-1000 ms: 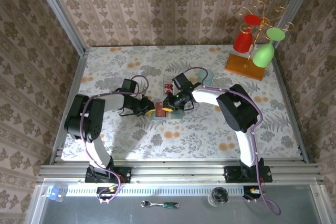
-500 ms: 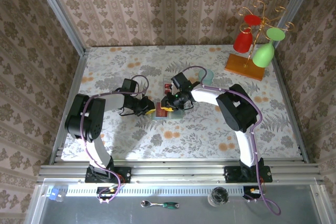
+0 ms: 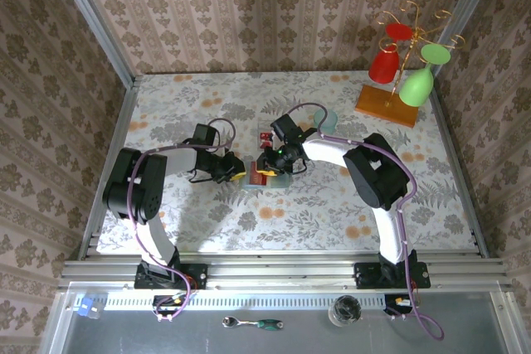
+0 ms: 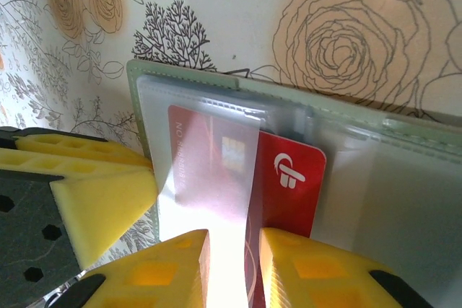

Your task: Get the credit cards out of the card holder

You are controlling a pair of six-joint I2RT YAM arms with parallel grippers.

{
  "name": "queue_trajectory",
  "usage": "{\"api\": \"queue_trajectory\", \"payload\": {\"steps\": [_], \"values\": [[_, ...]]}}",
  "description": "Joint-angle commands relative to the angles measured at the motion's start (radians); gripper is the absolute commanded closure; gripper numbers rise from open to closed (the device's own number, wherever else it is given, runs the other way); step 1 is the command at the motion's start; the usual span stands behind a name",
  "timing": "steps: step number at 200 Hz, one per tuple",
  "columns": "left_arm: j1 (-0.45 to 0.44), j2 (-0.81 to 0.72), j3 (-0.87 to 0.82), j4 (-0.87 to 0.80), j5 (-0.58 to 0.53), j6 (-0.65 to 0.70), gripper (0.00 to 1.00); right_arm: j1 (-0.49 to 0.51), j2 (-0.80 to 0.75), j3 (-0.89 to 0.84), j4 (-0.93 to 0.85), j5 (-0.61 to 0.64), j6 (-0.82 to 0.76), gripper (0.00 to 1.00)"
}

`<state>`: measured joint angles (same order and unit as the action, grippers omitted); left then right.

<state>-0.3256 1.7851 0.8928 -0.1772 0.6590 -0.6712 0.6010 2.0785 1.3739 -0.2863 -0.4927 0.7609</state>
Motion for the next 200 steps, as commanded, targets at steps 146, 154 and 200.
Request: {"api": "queue_trajectory", "payload": {"steps": [146,154,200], "values": [[0.003,-0.081,0.03,-0.097,-0.039,0.031,0.83,0.0,-0.011,0.037,-0.034,0.018,-0.038,0.74],[0.004,-0.085,0.031,-0.098,-0.039,0.03,0.83,0.0,-0.009,0.041,-0.038,0.019,-0.04,0.74],[-0.018,-0.088,0.04,-0.098,-0.039,0.023,0.84,0.0,-0.017,0.048,-0.046,0.016,-0.044,0.74]]}}
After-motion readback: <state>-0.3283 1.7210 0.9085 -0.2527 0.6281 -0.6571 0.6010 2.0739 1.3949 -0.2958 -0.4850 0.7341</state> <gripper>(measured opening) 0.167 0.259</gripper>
